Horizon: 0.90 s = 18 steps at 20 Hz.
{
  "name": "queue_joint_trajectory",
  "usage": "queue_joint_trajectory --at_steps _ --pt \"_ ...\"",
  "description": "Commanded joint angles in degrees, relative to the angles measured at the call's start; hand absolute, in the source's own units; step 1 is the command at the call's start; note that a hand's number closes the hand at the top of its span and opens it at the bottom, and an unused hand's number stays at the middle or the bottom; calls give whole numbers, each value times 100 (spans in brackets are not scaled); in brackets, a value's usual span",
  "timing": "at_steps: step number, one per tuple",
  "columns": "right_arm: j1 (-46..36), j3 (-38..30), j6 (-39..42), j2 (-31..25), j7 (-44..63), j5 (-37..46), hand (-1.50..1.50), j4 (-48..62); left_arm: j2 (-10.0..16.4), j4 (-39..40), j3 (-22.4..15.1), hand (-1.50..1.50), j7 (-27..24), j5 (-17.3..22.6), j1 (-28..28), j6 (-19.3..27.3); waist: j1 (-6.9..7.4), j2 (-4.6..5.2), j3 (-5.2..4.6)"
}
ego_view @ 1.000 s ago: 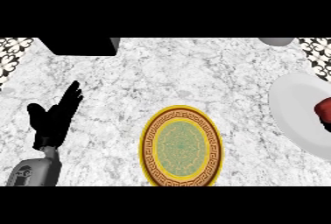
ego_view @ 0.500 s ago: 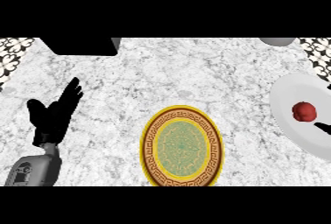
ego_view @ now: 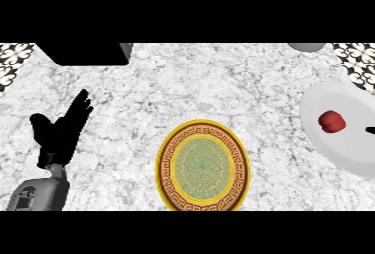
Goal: Pick the bell pepper from the plate and place it in the plate
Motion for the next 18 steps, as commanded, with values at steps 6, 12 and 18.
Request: queue_joint_trajectory --at_steps 6,12,18 --pt "-173 -513 2212 -384 1350 -1204 -150 459 105 -84 55 0 -266 113 329 -262 60 16 0" --pt "174 -472 2497 -730 337 -1138 -150 1101 -101 -81 -108 0 -35 -177 -16 77 87 48 12" --pt "154 -434 2617 -1147 137 -1174 -150 1400 50 -223 42 0 168 28 -22 -125 113 48 15"
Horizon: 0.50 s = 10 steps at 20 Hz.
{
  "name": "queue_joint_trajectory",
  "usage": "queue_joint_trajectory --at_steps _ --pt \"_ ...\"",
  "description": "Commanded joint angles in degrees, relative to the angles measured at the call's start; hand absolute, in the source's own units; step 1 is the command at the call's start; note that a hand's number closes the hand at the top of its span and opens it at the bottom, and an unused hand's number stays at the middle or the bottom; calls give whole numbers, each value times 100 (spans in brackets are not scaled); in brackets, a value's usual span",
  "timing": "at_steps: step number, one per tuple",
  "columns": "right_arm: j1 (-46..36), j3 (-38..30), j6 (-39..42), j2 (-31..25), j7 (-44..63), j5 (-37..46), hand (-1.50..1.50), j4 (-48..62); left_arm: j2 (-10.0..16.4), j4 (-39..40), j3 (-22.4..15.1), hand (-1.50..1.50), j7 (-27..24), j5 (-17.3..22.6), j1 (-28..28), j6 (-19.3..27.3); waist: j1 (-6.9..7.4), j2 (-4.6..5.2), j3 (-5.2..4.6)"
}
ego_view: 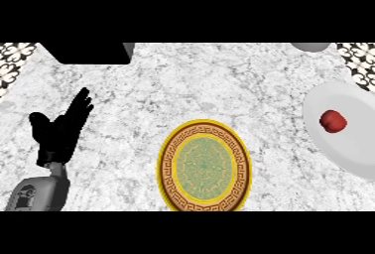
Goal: Pick the bell pepper from the plate and place it in the plate
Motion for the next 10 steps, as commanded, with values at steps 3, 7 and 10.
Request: queue_joint_trajectory --at_steps 3,7,10 --pt "-77 -27 601 -443 -792 6 -150 662 -131 151 -95 0 -159 -23 29 -42 63 35 12" --pt "-13 52 450 -500 -977 73 -150 816 0 -84 -3 0 170 29 -101 -35 69 23 13" --pt "97 107 366 -531 -1137 122 -150 932 -58 -200 -94 0 51 -43 143 -37 79 20 14"
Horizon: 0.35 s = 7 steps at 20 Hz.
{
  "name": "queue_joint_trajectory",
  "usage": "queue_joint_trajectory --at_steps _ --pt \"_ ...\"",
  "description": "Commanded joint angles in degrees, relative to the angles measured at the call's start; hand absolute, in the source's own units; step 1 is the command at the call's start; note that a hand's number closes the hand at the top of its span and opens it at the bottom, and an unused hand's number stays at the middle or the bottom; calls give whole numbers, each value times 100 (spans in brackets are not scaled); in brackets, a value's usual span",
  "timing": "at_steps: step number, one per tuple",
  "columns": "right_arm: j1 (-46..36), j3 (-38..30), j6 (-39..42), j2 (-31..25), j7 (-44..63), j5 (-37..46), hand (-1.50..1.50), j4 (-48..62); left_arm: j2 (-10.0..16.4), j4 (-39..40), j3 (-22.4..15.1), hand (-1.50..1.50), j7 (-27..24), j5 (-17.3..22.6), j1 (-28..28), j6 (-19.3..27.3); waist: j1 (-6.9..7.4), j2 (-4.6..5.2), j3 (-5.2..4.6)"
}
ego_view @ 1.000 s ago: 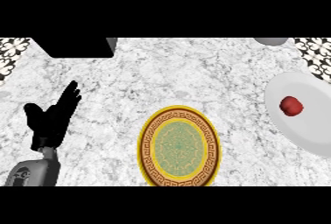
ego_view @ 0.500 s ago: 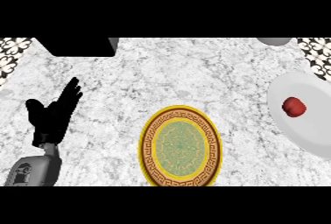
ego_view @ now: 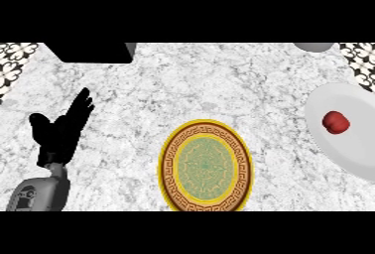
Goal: Pick the bell pepper from the plate and place it in the plate
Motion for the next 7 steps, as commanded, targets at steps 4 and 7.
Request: queue_joint_trajectory --at_steps 4,7 --pt "-53 137 404 -166 -700 159 -150 413 -116 -85 -179 0 179 -102 -161 55 52 22 13" --pt "134 212 433 -278 -873 238 -150 500 -126 642 8 0 -218 -22 -359 2 -20 41 9"
